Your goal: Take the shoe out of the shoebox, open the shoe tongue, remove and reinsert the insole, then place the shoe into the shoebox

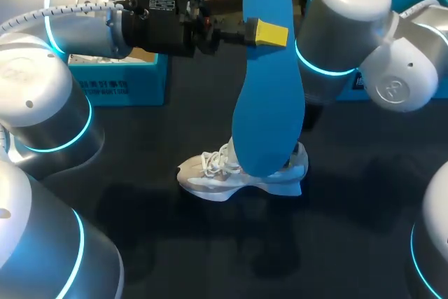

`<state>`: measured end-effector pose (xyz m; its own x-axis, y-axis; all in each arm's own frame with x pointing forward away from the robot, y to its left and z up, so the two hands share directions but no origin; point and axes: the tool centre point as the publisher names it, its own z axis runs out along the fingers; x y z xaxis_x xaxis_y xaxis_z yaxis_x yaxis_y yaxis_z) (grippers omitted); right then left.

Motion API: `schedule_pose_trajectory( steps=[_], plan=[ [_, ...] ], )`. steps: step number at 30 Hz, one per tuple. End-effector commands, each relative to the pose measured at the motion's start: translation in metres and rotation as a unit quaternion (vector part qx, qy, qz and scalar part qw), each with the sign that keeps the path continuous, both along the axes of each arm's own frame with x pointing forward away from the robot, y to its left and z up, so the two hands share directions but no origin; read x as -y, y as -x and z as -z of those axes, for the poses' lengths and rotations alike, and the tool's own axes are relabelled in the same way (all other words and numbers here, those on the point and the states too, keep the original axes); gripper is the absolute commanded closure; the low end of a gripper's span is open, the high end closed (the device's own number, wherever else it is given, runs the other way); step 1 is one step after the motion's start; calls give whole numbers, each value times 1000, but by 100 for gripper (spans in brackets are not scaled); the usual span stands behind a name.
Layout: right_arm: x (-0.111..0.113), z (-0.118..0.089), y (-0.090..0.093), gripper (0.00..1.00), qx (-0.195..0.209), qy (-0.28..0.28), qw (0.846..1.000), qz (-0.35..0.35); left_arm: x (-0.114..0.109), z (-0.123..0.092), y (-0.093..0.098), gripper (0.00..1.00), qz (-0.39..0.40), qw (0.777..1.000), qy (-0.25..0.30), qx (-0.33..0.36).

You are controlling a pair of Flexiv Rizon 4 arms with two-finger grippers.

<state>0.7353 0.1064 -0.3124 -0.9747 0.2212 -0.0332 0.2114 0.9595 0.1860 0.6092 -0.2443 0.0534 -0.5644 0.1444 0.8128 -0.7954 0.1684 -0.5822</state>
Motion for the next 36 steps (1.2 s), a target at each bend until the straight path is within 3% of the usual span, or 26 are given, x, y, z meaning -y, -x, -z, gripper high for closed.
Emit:
schedule_pose_trajectory(
  steps=[1, 12, 23, 24, 25, 27, 33, 36],
  plan=[
    [-6, 11, -18, 0, -5, -1, 1000, -8, 0, 1, 1, 100, -1, 1000, 1, 0],
    [-10, 50, -47, 0, -5, -5, 999, -37, 0, 1, 1, 100, -1, 1000, 1, 0],
    [-15, 76, -51, 0, -25, -4, 999, -44, 0, 1, 1, 100, -1, 1000, 1, 0],
    [-15, 78, -50, 4, -27, -4, 999, -42, 0, 1, 1, 100, -1, 1000, 1, 0],
    [-14, 79, -50, 16, -29, -3, 999, -40, 0, 1, 1, 100, -1, 1000, 1, 0],
    [-13, 81, -48, 50, -31, -1, 999, -36, 0, 1, 1, 100, -1, 1000, 1, 0],
    [-15, 86, -48, 64, -40, 1, 998, -39, 0, 1, 1, 100, -1, 1000, 1, 0],
    [-17, 87, -47, 78, -45, 1, 998, -36, 0, 1, 1, 100, -1, 1000, 1, 0]
  ],
)
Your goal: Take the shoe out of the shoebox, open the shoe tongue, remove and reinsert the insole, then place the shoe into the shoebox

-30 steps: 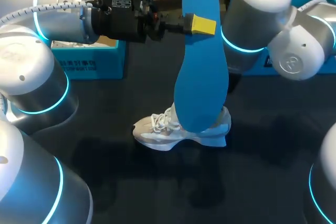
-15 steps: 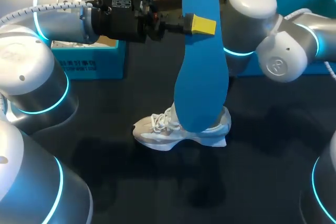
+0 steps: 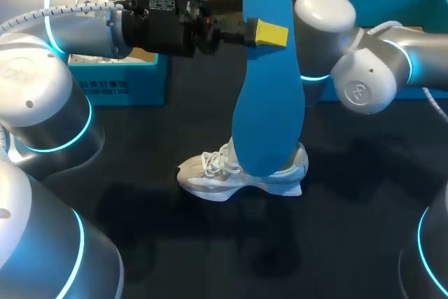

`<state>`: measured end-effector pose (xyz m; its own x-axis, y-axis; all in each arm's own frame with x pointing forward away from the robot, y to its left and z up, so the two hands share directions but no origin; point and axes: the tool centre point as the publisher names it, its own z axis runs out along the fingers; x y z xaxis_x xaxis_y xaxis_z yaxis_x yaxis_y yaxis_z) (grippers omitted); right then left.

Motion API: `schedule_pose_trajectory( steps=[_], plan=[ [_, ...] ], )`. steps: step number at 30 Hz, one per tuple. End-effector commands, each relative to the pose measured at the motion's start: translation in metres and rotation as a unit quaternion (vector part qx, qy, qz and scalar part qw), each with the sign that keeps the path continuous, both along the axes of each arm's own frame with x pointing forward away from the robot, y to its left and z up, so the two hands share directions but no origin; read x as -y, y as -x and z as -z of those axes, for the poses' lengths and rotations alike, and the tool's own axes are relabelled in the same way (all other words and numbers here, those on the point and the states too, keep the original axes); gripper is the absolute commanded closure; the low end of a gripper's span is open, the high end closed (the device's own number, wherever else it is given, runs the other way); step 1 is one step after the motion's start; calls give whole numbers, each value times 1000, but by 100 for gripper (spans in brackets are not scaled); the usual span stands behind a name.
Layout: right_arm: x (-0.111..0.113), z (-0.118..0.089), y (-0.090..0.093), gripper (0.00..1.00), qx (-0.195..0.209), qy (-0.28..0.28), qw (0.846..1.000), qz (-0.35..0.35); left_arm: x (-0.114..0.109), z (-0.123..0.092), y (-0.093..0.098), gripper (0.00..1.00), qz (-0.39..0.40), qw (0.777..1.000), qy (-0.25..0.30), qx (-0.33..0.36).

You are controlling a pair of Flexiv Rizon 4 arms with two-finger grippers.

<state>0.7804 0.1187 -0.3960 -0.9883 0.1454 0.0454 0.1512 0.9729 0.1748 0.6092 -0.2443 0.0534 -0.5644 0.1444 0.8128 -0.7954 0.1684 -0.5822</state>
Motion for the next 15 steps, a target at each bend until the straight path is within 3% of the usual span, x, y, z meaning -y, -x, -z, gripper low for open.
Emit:
schedule_pose_trajectory(
  steps=[1, 2, 3, 15],
  plan=[
    [-5, 4, -1, 87, -8, 3, 1000, 4, 0, 1, 1, 100, -1, 1000, 1, 0],
    [-5, 5, 0, 99, -10, 2, 1000, 6, 0, 1, 1, 100, -1, 1000, 1, 0],
    [-5, 4, 2, 100, -12, 1, 1000, 8, 0, 1, 1, 100, -1, 1000, 1, 0],
    [-3, -7, 18, 100, -59, -35, 994, 81, 0, 1, 1, 100, -1, 1000, 1, 0]
  ],
)
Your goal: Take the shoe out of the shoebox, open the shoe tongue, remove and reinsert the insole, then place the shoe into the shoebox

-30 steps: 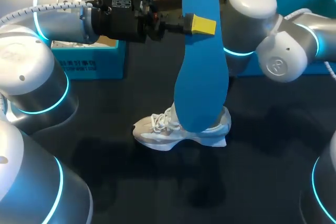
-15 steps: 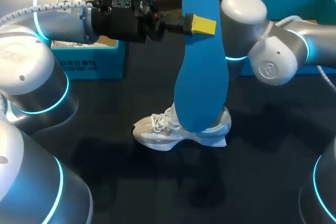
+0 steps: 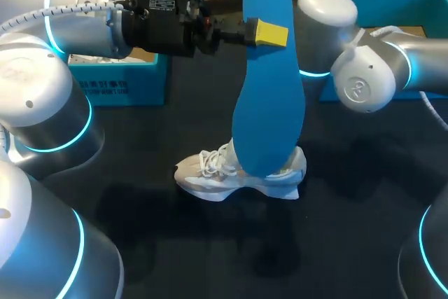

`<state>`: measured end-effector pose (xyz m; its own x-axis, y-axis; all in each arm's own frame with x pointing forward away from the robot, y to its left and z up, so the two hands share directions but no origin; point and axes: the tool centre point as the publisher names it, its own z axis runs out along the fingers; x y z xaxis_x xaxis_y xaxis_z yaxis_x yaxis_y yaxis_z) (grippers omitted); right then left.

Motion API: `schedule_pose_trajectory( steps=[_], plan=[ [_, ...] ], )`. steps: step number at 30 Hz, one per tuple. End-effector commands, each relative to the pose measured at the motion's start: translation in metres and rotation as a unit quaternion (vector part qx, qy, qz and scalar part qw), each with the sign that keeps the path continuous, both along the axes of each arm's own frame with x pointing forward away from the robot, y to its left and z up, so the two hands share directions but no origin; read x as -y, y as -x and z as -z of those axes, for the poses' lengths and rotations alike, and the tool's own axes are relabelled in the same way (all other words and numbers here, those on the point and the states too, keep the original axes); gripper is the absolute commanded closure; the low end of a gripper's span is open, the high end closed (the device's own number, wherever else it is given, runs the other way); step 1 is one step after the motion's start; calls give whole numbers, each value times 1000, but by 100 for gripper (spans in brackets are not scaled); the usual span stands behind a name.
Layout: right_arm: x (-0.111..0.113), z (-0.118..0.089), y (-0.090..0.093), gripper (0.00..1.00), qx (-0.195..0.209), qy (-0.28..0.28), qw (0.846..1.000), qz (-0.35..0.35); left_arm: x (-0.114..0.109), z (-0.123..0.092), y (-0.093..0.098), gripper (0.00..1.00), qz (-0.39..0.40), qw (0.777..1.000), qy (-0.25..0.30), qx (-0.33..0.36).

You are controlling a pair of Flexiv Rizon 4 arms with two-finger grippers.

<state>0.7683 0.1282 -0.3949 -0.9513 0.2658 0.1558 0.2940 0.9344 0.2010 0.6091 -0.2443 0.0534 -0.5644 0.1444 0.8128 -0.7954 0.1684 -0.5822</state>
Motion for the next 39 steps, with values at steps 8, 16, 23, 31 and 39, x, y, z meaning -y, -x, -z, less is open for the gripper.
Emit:
schedule_pose_trajectory(
  steps=[8, 16, 23, 31, 39],
  plan=[
    [13, -32, 24, 100, -37, -33, 994, 93, 0, 1, 1, 100, -1, 1000, 1, 0],
    [13, -41, 40, 100, -37, -103, 976, 188, 0, 1, 1, 100, -1, 1000, 1, 0],
    [7, -39, 52, 100, -9, -138, 942, 306, 0, 1, 1, 100, -1, 1000, 1, 0],
    [0, -39, 51, 100, 29, -171, 933, 314, 0, 1, 1, 100, -1, 1000, 1, 0],
    [0, -39, 51, 100, 29, -171, 933, 314, 0, 1, 1, 100, -1, 1000, 1, 0]
  ],
)
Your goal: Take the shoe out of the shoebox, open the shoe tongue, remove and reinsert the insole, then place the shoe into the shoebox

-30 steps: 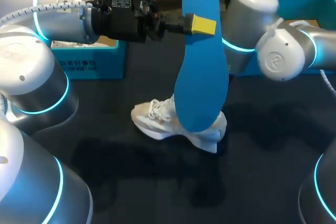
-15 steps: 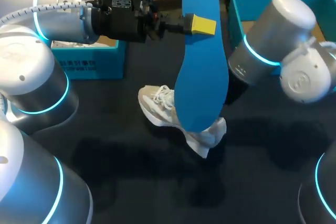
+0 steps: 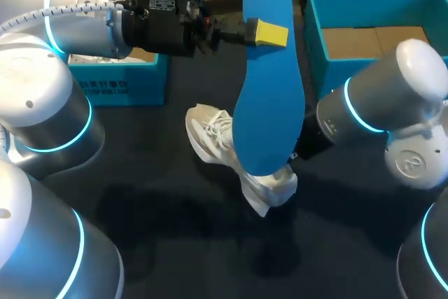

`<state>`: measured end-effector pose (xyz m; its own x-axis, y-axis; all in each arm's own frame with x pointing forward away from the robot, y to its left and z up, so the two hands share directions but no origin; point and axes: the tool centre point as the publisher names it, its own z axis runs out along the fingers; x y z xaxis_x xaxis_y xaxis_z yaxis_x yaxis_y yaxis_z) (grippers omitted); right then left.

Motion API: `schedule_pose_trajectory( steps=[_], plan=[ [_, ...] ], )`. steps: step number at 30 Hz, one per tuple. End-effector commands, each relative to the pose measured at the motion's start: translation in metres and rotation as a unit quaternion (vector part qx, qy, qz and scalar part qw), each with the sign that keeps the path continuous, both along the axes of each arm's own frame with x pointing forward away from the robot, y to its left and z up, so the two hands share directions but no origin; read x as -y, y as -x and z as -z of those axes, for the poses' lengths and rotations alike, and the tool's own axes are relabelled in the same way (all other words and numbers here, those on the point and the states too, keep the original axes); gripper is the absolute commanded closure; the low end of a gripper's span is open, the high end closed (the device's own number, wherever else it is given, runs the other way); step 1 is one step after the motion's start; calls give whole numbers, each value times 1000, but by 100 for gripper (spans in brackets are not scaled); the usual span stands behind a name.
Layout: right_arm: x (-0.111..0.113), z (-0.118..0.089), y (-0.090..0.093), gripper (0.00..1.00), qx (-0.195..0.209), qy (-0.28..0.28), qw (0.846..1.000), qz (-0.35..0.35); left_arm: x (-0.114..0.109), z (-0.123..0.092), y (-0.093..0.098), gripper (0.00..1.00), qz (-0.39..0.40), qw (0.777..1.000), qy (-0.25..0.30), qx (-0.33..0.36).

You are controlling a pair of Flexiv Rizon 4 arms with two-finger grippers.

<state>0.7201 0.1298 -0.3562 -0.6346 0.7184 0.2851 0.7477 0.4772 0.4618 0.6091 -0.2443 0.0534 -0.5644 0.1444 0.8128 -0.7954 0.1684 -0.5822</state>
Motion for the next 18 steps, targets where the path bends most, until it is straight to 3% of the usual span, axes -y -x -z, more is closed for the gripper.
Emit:
schedule_pose_trajectory(
  steps=[1, 3, 11, 18],
  plan=[
    [1, 0, 3, 100, 11, -11, 1000, 5, 0, 1, 1, 100, -1, 1000, 1, 0],
    [1, 0, 3, 100, 11, -11, 1000, 5, 0, 1, 1, 100, -1, 1000, 1, 0],
    [11, -6, 10, 100, -25, 7, 991, 131, 0, 1, 1, 100, -1, 1000, 1, 0],
    [12, -12, 10, 100, -41, 1, 975, 218, 0, 1, 1, 100, -1, 1000, 1, 0]
  ],
)
